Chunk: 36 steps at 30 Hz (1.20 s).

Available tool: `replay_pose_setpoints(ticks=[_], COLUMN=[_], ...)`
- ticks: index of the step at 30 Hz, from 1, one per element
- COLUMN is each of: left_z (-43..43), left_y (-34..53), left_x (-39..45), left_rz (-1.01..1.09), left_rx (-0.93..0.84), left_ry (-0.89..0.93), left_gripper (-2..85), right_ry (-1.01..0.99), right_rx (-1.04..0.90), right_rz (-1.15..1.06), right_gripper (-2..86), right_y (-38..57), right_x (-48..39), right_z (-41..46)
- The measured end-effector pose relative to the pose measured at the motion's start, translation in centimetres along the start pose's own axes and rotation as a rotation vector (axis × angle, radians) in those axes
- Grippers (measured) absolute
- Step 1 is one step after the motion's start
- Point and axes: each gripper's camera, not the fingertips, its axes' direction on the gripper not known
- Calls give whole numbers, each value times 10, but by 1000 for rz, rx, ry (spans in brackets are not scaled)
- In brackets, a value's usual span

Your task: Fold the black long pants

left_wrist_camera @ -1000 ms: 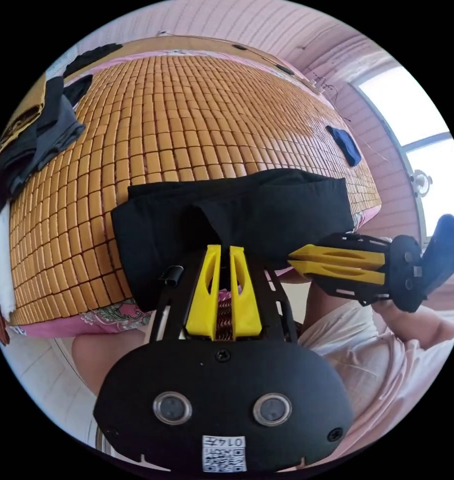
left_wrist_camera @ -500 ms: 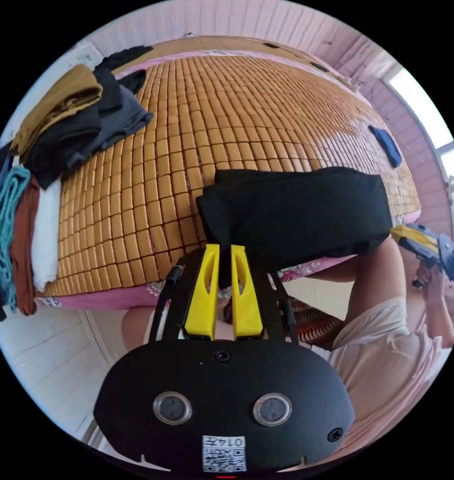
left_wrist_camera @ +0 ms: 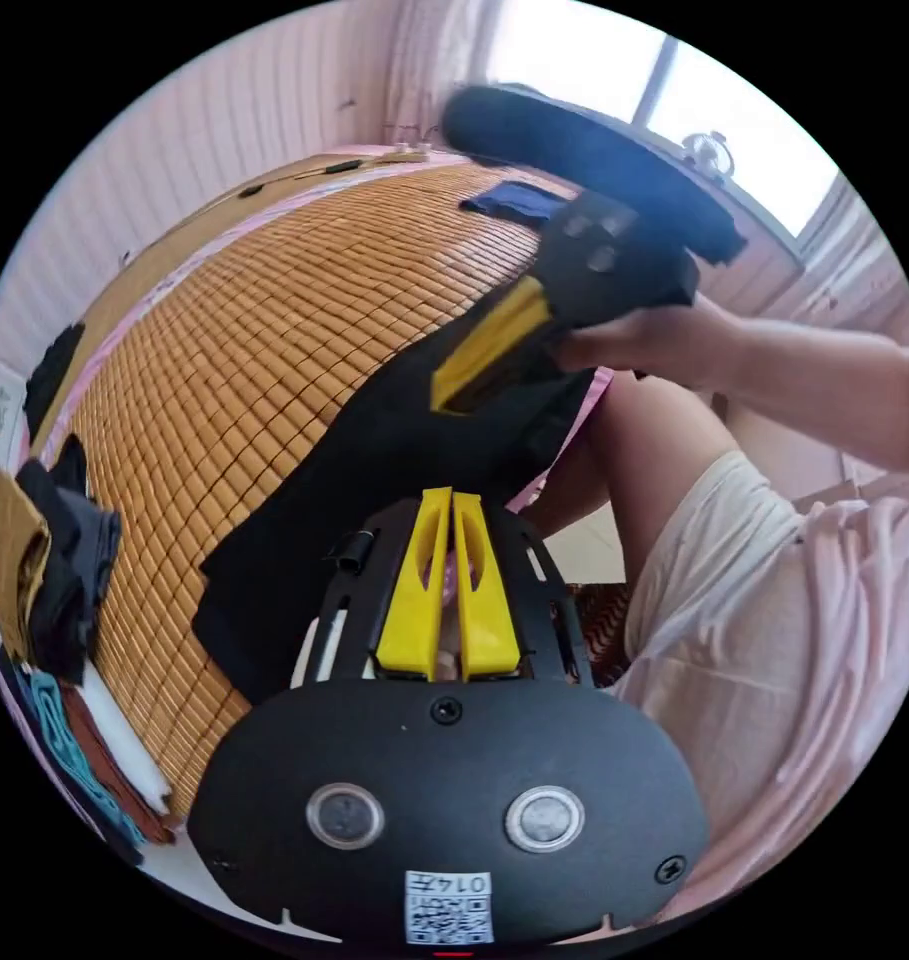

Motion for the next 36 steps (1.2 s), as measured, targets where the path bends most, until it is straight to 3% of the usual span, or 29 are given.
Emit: replay_pose_setpoints(ticks=[4, 5, 10, 21, 25, 30, 32, 36], left_z=[73, 92, 99, 125, 102, 92, 93, 107], left_y=[-39, -41, -39, -43, -43, -77, -108, -166], left_x=[30, 38, 54, 54, 40, 12, 7, 6], left_rz=[79, 129, 182, 82, 38, -37, -6, 60], left_rx=[-119, -172, -134, -187, -105, -64, -23, -4], left_ry=[12, -26, -40, 6, 104, 194, 183, 188], left_gripper=[-10, -10, -10, -10, -10, -9, -6, 12], right_ry=[41, 52, -86, -141, -158, -152, -229, -313], right_rx=[-181, -152, -225, -102, 118, 211, 235, 219], right_rz=[-71, -95, -120, -38, 240, 666, 824, 896], right_gripper=[-6, -5, -4, -4, -1, 29, 122, 137], right_y=[-43, -42, -51, -33, 64, 217, 273, 317], right_x=[0, 1, 30, 88, 134, 178, 191, 200], right_z=[49, 50, 48, 62, 34, 42, 57, 81])
